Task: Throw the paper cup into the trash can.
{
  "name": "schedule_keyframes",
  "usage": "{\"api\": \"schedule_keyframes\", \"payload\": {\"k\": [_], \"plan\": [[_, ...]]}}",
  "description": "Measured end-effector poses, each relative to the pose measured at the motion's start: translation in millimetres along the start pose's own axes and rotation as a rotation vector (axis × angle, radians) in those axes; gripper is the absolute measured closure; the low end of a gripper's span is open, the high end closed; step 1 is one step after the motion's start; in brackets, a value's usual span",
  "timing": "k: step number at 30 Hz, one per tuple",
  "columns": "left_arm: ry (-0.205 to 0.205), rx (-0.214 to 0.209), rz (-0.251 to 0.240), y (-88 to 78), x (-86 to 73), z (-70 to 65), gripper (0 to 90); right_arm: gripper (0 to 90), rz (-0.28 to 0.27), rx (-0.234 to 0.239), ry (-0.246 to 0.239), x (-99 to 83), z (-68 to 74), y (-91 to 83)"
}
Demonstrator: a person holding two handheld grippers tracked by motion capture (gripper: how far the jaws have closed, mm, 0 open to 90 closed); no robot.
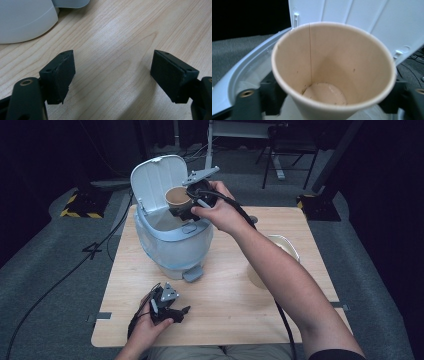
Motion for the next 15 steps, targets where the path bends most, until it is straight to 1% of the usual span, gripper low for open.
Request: {"api": "schedule_keyframes", "payload": {"k": [1,2,3,4,5,6,7,8,9,10,11,12,13,15], "plan": [[0.000,0.000,0.000,0.0,0.0,0.0,20.6,11.8,0.009,0.008,0.000,-0.3,0.7,2.6],[0.000,0.000,0.000,0.0,0.0,0.0,20.6,11.8,0.009,0.008,0.000,-0.3,0.7,2.6],[0.000,0.000,0.000,0.0,0.0,0.0,20.6,18.2,0.004,0.001,0.032,-0.3,1.7,5.3],[0.000,0.000,0.000,0.0,0.0,0.0,20.6,18.2,0.004,0.001,0.032,-0.3,1.7,5.3],[0.000,0.000,0.000,0.0,0.0,0.0,20.6,16.0,-0.034,-0.017,0.076,1.2,2.5,3.9],[0.000,0.000,0.000,0.0,0.0,0.0,20.6,16.0,-0.034,-0.017,0.076,1.2,2.5,3.9],[0.002,0.000,0.003,-0.1,0.0,0.1,20.6,15.3,-0.045,-0.005,0.053,2.8,0.9,-1.7],[0.002,0.000,0.003,-0.1,0.0,0.1,20.6,17.6,-0.051,-0.003,0.046,3.3,0.4,-4.4],[0.002,0.000,0.003,-0.1,0.0,0.1,20.6,15.3,-0.054,-0.003,0.044,3.6,-1.0,-9.1],[0.002,0.000,0.003,-0.1,0.0,0.1,20.6,14.9,-0.056,-0.004,0.044,3.5,-2.0,-12.1],[0.002,-0.001,0.002,-0.1,0.0,0.1,20.6,16.4,-0.060,-0.002,0.034,2.9,-3.8,-18.3],[0.002,-0.001,0.002,-0.1,0.0,0.1,20.6,16.4,-0.060,-0.002,0.034,2.9,-3.8,-18.3],[0.002,-0.001,0.003,-0.1,0.0,0.1,20.6,15.8,-0.062,0.007,0.030,0.8,-7.4,-29.1],[0.003,0.000,0.004,-0.3,0.0,0.1,20.6,15.5,-0.060,0.015,0.035,-2.7,-11.6,-39.8]]}}
Point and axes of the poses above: each handheld gripper's, and its own axes: y roughly forward along the jaws, x roughly out of its top, z roughly to its left, the point moved 2 cm from there along y, roughly forward along the jaws, and after that the axes turned 10 degrees about -x, right-handed, at the moved point
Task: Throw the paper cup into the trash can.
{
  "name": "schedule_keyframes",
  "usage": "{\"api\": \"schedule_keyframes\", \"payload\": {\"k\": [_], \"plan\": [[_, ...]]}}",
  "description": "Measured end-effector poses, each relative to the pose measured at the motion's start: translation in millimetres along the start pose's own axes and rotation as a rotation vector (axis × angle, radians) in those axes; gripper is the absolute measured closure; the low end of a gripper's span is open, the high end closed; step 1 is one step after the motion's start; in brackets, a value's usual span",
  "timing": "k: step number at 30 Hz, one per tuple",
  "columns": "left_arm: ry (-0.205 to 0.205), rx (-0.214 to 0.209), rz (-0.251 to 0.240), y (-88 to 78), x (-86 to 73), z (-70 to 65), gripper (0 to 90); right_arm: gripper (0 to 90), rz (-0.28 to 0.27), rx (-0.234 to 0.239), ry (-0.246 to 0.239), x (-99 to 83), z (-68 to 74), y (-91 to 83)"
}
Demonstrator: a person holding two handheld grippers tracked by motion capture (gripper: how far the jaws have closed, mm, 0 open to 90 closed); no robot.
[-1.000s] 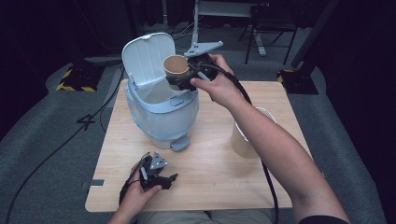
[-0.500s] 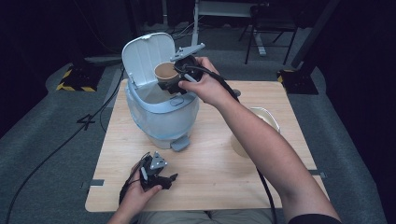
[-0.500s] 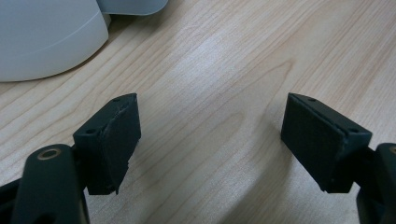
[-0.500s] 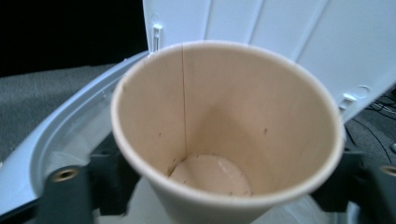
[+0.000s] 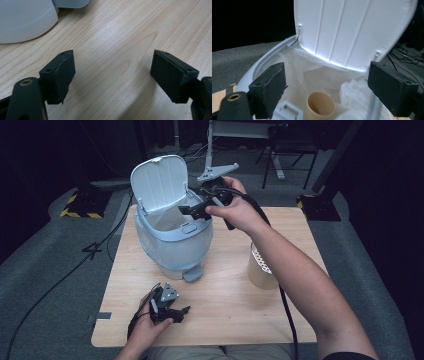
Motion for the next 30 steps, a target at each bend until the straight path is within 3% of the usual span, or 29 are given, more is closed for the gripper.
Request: {"api": "schedule_keyframes", "payload": {"k": [2,11,20,30], "plan": [[0.008,0.006,0.003,-0.6,0.1,0.7,20.6,15.5,-0.001,-0.002,0.002,-1.2,-1.6,-3.8],[0.000,-0.011,-0.002,-2.8,-2.6,3.1,20.9,15.7,-0.018,-0.046,0.023,-25.8,-8.8,-53.1],[-0.009,0.003,0.008,-4.1,-3.7,6.4,14.9,15.8,0.002,-0.104,0.047,-72.6,-18.5,-115.9],[-0.034,0.031,0.020,-2.1,-2.5,6.9,9.2,15.8,0.049,-0.178,0.090,-117.7,-31.1,-162.0]]}}
Point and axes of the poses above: each handheld gripper's, and its own axes: y roughly forward along the jaws, x roughly out of its top, z roughly to its left, the point moved 2 cm from there along y, roughly forward along the jaws, and after that the axes turned 10 degrees about -x, right-handed, at the moved point
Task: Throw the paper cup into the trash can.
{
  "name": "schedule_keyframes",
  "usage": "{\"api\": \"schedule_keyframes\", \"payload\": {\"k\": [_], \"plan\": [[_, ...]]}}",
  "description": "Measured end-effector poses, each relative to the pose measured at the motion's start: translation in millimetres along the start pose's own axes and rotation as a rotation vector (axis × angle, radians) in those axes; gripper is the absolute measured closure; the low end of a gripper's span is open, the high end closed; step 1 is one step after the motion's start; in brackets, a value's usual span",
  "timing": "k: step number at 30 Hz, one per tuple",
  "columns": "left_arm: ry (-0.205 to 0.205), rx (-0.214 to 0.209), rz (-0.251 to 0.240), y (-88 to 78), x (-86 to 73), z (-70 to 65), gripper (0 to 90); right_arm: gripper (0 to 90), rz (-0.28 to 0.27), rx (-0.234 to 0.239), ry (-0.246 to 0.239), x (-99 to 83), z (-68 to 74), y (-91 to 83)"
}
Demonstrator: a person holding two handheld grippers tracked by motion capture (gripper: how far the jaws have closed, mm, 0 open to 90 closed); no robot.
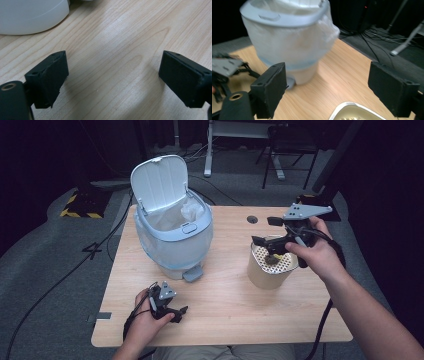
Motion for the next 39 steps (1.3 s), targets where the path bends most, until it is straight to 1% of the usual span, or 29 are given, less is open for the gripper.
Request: {"api": "schedule_keyframes", "payload": {"k": [1,2,4,6,7,8,10,11,12,14,15,16,17,19,20,21,22,23,24,25,27,28,29,30,31,34,35,36,39], "plan": [[0.000,0.000,0.000,0.0,0.0,0.0,8.2,15.8,0.000,0.000,0.000,0.0,0.0,0.0],[-0.012,0.014,0.004,0.6,0.4,0.5,6.5,17.1,0.027,-0.008,-0.020,-9.3,-4.5,-4.6],[-0.012,0.014,0.004,0.7,0.4,0.5,6.0,18.1,0.041,-0.001,-0.022,-13.8,-7.2,-6.7],[-0.013,0.013,0.004,0.7,0.4,0.5,6.0,20.5,0.057,-0.007,-0.002,-27.2,-15.0,-13.5],[-0.013,0.013,0.004,0.7,0.4,0.5,6.0,20.5,0.057,-0.007,-0.002,-27.2,-15.0,-13.5],[-0.012,0.013,0.004,0.6,0.4,0.6,6.0,20.6,0.063,-0.004,0.011,-36.8,-17.4,-18.0],[-0.013,0.010,0.005,0.2,0.0,0.5,6.1,20.9,0.077,-0.010,0.013,-47.7,-18.1,-21.7],[-0.013,0.010,0.005,0.2,0.0,0.5,6.3,20.9,0.077,-0.010,0.013,-47.7,-18.1,-21.7],[-0.020,0.010,-0.002,-0.1,-0.7,0.0,6.7,21.3,0.090,-0.015,0.014,-58.9,-18.3,-24.5],[-0.021,0.009,-0.003,-1.2,-1.2,0.4,7.3,21.9,0.094,-0.017,0.015,-62.9,-18.3,-25.5],[-0.022,0.013,-0.007,-1.7,-1.5,0.8,10.5,24.8,0.116,-0.012,0.018,-75.2,-18.8,-29.5],[-0.024,0.013,-0.007,-4.2,-1.6,2.7,12.8,25.1,0.120,-0.008,0.033,-80.5,-19.0,-31.6],[-0.024,0.013,-0.007,-4.2,-1.6,2.7,16.0,25.1,0.120,-0.008,0.033,-80.5,-19.0,-31.6],[-0.034,0.001,-0.011,-7.1,-2.3,5.1,18.2,25.4,0.117,-0.013,0.056,-93.7,-19.9,-35.5],[-0.065,-0.021,-0.022,-9.7,-2.4,7.3,18.4,25.4,0.120,-0.018,0.067,-104.8,-20.4,-37.9],[-0.065,-0.021,-0.022,-9.7,-2.4,7.3,19.6,25.4,0.120,-0.018,0.067,-104.8,-20.4,-37.9],[-0.087,-0.031,-0.016,-13.0,-1.8,9.9,21.6,25.4,0.127,-0.034,0.072,-118.5,-20.9,-39.7],[-0.087,-0.031,-0.016,-13.0,-1.8,9.9,22.7,25.4,0.127,-0.034,0.072,-118.5,-20.9,-39.7],[-0.101,-0.033,-0.007,-14.5,-1.4,10.6,23.3,25.9,0.142,-0.045,0.080,-134.1,-21.0,-41.0],[-0.090,-0.028,-0.002,-15.1,-0.8,12.4,23.7,26.6,0.144,-0.047,0.080,-138.8,-21.1,-41.6],[-0.097,-0.027,0.001,-15.4,-0.7,12.3,24.4,28.0,0.151,-0.063,0.077,-151.1,-22.4,-43.9],[-0.091,-0.028,0.003,-16.7,-0.5,12.9,24.8,28.2,0.157,-0.063,0.082,-157.5,-23.5,-44.7],[-0.091,-0.028,0.003,-16.7,-0.5,12.9,25.0,28.2,0.157,-0.063,0.082,-157.5,-23.5,-44.7],[-0.091,-0.026,-0.002,-18.0,-0.5,13.3,25.0,28.2,0.158,-0.063,0.096,-162.5,-24.4,-44.9],[-0.093,-0.020,-0.009,-18.6,-0.5,13.6,24.9,28.6,0.163,-0.061,0.134,-175.4,-26.1,-43.5],[-0.106,-0.009,-0.024,-21.2,-1.5,14.5,25.0,28.4,0.193,-0.079,0.162,-203.0,-27.3,-35.6],[-0.106,-0.009,-0.024,-21.2,-1.5,14.5,25.0,28.2,0.197,-0.083,0.169,-208.6,-27.1,-33.6],[-0.109,-0.007,-0.027,-22.5,-1.7,14.9,25.0,28.2,0.197,-0.083,0.169,-208.6,-27.1,-33.6],[-0.109,0.000,-0.042,-25.1,-3.2,15.0,25.1,27.2,0.218,-0.087,0.190,-229.1,-28.8,-25.5]]}}
Point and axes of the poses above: each handheld gripper's, and its own axes: y roughly forward along the jaws, x roughly out of its top, z roughly to its left, the point moved 2 cm from there along y, roughly forward along the jaws, and after that the axes turned 10 degrees about -x, right-handed, at the moved point
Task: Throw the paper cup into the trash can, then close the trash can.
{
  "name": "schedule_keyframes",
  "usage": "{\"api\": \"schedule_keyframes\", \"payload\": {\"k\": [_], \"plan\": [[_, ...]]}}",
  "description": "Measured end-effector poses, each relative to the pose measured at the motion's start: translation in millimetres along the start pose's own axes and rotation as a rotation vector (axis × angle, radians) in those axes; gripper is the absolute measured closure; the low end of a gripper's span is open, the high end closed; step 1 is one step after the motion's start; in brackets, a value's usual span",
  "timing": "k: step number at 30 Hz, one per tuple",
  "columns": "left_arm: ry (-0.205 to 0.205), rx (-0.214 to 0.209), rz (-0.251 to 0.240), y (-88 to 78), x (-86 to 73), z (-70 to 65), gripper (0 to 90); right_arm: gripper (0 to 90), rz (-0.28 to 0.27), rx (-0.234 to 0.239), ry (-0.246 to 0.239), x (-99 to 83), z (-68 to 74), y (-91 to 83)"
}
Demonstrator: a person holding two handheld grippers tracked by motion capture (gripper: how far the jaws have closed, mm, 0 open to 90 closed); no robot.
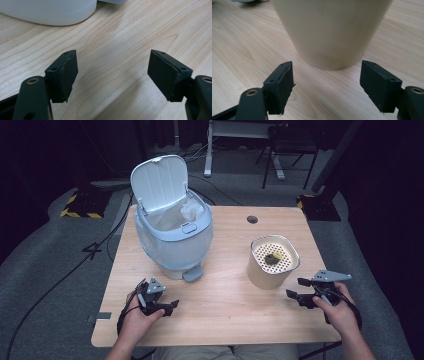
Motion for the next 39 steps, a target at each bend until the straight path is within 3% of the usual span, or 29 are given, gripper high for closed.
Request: {"api": "schedule_keyframes", "payload": {"k": [1,5,9,16,20,28,29,30,32,35,39], "plan": [[0.004,0.006,-0.002,-2.6,-0.2,0.0,25.0,26.5,-0.006,-0.025,0.007,-7.4,-2.2,5.3],[0.009,0.013,-0.020,-8.2,0.7,-1.0,25.2,25.7,0.023,-0.027,-0.011,-18.8,-1.3,14.6],[0.013,0.023,-0.029,-11.5,2.0,0.1,25.5,25.1,0.053,-0.042,-0.056,-24.6,0.6,23.1],[0.005,0.013,-0.043,-16.5,3.8,-1.3,26.8,24.6,0.070,-0.040,-0.061,-27.1,3.8,32.5],[0.005,-0.001,-0.097,-28.8,11.0,-4.2,26.8,22.8,0.079,-0.046,-0.088,-27.1,7.3,40.1],[0.042,-0.055,-0.205,-50.5,29.3,-6.8,27.5,19.5,0.045,-0.063,-0.044,-35.5,6.3,44.3],[0.062,-0.065,-0.228,-58.8,35.1,-8.3,27.5,19.5,0.042,-0.059,-0.040,-35.9,5.5,44.2],[0.062,-0.065,-0.228,-58.8,35.1,-8.3,27.5,19.5,0.042,-0.059,-0.037,-35.9,5.0,43.9],[0.099,-0.077,-0.253,-67.4,42.2,-9.1,27.7,19.5,0.042,-0.058,-0.029,-36.0,4.2,43.8],[0.142,-0.099,-0.248,-75.8,50.3,-8.0,28.2,17.4,0.049,-0.081,-0.036,-36.1,6.3,44.4],[0.156,-0.123,-0.264,-91.2,61.0,-7.7,28.5,17.3,0.048,-0.080,-0.036,-36.1,6.3,44.4]]}}
Point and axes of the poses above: each handheld gripper's, and its own axes: y roughly forward along the jaws, x roughly out of its top, z roughly to its left, the point moved 2 cm from there along y, roughly forward along the jaws, and after that the axes turned 10 degrees about -x, right-handed, at the moved point
